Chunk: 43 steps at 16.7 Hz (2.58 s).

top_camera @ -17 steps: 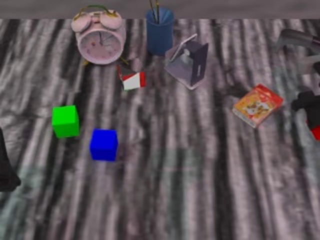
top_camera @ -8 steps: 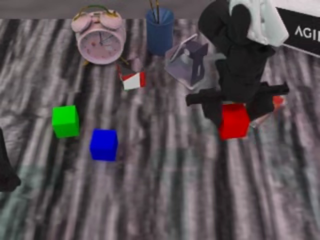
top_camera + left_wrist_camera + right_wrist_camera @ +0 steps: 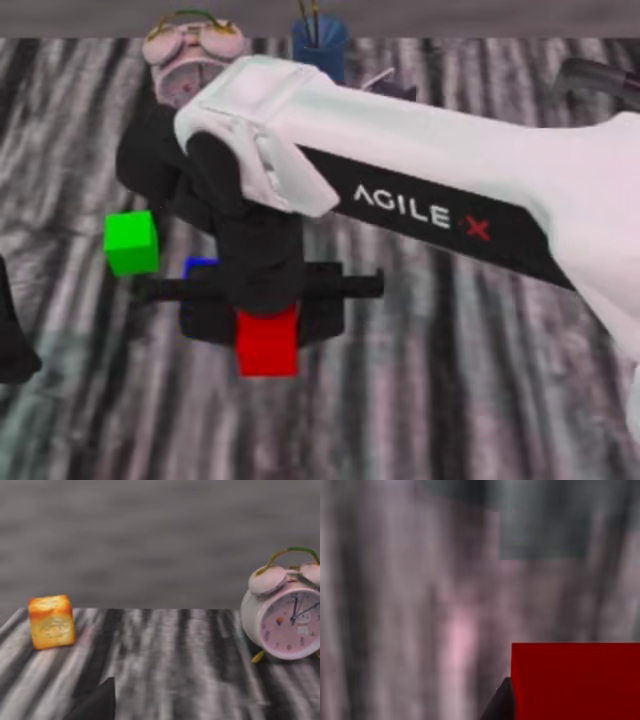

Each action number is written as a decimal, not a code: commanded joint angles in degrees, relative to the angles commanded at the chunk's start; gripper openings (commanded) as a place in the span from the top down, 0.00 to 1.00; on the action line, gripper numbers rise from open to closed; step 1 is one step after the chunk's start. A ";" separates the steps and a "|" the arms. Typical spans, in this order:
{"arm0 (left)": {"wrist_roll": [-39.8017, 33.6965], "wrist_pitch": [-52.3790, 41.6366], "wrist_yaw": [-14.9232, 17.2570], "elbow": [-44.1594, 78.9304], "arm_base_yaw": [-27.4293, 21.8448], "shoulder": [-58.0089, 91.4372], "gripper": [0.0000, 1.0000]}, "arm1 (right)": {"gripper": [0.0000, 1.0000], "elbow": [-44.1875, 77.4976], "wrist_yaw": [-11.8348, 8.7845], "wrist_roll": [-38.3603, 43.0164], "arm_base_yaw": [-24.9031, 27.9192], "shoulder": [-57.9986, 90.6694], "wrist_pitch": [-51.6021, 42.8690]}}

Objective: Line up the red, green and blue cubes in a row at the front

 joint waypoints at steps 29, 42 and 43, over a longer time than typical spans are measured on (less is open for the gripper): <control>0.00 0.00 0.00 0.00 0.00 0.00 0.00 | 0.32 -10.59 0.25 3.19 3.10 2.67 13.90; 0.00 0.00 0.00 0.00 0.00 0.00 0.00 | 0.00 -10.58 0.25 3.19 2.97 2.65 13.89; 0.00 0.00 0.00 0.00 0.00 0.00 0.00 | 0.00 -10.39 0.24 3.19 3.02 2.66 13.70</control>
